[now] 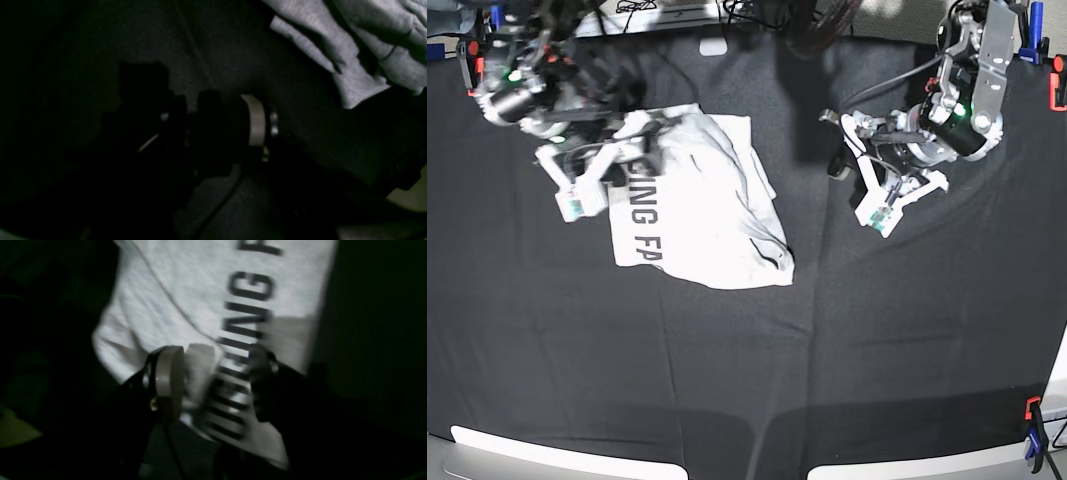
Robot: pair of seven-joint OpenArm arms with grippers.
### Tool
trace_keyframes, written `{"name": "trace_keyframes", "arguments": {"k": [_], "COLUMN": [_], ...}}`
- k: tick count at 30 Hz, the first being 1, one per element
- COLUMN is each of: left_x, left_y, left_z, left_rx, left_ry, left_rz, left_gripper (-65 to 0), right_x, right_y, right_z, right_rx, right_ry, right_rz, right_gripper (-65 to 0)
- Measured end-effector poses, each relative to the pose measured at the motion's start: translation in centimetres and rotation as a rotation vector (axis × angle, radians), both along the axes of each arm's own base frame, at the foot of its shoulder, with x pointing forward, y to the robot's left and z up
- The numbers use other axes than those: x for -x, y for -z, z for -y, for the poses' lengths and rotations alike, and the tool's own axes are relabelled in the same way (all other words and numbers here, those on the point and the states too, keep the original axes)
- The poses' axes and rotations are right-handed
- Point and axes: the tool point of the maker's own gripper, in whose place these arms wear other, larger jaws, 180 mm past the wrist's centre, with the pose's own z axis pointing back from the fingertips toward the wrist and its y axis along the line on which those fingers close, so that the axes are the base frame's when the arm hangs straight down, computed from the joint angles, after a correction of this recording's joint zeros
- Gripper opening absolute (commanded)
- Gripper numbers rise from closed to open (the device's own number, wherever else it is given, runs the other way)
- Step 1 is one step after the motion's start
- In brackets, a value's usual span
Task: Layout the t-shirt on the table in an organized manner, then fold the t-shirt properly
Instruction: 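Grasp the bundle edge with the left gripper and the right gripper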
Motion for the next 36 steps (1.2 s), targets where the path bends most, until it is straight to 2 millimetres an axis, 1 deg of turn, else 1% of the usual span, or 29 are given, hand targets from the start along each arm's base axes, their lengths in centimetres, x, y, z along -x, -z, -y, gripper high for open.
{"name": "trace_keyframes", "arguments": {"k": [5, 7, 8, 10, 12, 13, 15, 17, 19, 21, 23, 25, 26, 28, 29, 31, 33, 34, 35, 36], "left_x": [0.0, 0.0, 0.0, 0.0, 0.0, 0.0, 0.0, 0.0, 0.0, 0.0, 0.0, 0.0, 0.0, 0.0, 0.0, 0.0, 0.0, 0.0, 0.0, 0.0], "left_y": [0.0, 0.0, 0.0, 0.0, 0.0, 0.0, 0.0, 0.0, 0.0, 0.0, 0.0, 0.0, 0.0, 0.0, 0.0, 0.0, 0.0, 0.0, 0.0, 0.0], "left_z": [0.0, 0.0, 0.0, 0.0, 0.0, 0.0, 0.0, 0.0, 0.0, 0.0, 0.0, 0.0, 0.0, 0.0, 0.0, 0.0, 0.0, 0.0, 0.0, 0.0], "left_rx": [0.001, 0.001, 0.001, 0.001, 0.001, 0.000, 0.000, 0.001, 0.000, 0.001, 0.000, 0.001, 0.000, 0.001, 0.001, 0.000, 0.000, 0.000, 0.001, 0.001], "left_ry": [0.000, 0.000, 0.000, 0.000, 0.000, 0.000, 0.000, 0.000, 0.000, 0.000, 0.000, 0.000, 0.000, 0.000, 0.000, 0.000, 0.000, 0.000, 0.000, 0.000], "left_rz": [0.000, 0.000, 0.000, 0.000, 0.000, 0.000, 0.000, 0.000, 0.000, 0.000, 0.000, 0.000, 0.000, 0.000, 0.000, 0.000, 0.000, 0.000, 0.000, 0.000], "left_gripper": [-41.3, -41.3, -41.3, -41.3, -41.3, -41.3, -41.3, -41.3, -41.3, -41.3, -41.3, -41.3, -41.3, -41.3, -41.3, -41.3, -41.3, -41.3, -41.3, -41.3], "right_x": [1.0, 1.7, 1.9, 1.4, 1.3, 1.4, 1.1, 0.3, -0.6, -1.0, -1.0, -0.9, -0.9, -0.7, -0.5, -0.1, 0.7, 1.3, 1.8, 1.9], "right_y": [-0.1, 0.1, -0.1, -1.2, -1.9, -2.2, -2.9, -4.0, -4.5, -4.0, -3.3, -3.2, -3.1, -2.3, -1.6, 0.4, 2.6, 3.4, 3.8, 3.8], "right_z": [-6.5, -8.6, -9.6, -11.1, -11.8, -11.8, -11.0, -9.2, -6.5, -3.2, 0.3, 2.7, 3.4, 4.0, 4.1, 3.8, 2.3, 1.1, -0.2, -1.6], "right_rx": [-0.089, -0.094, -0.104, -0.150, -0.157, -0.146, -0.090, -0.010, 0.093, 0.171, 0.223, 0.240, 0.234, 0.196, 0.184, 0.146, 0.088, 0.063, 0.039, 0.022], "right_ry": [-0.157, -0.229, -0.256, -0.275, -0.295, -0.299, -0.293, -0.250, -0.183, -0.071, 0.056, 0.138, 0.160, 0.184, 0.186, 0.183, 0.139, 0.099, 0.050, 0.003], "right_rz": [-0.018, -0.029, -0.023, 0.045, 0.068, 0.074, 0.107, 0.159, 0.186, 0.152, 0.103, 0.089, 0.084, 0.059, 0.037, -0.024, -0.102, -0.141, -0.164, -0.162], "right_gripper": [-34.7, -34.7, -34.7, -34.7, -34.7, -34.7, -34.7, -34.7, -34.7, -34.7, -34.7, -34.7, -34.7, -34.7, -34.7, -34.7, -34.7, -34.7, -34.7, -34.7]}}
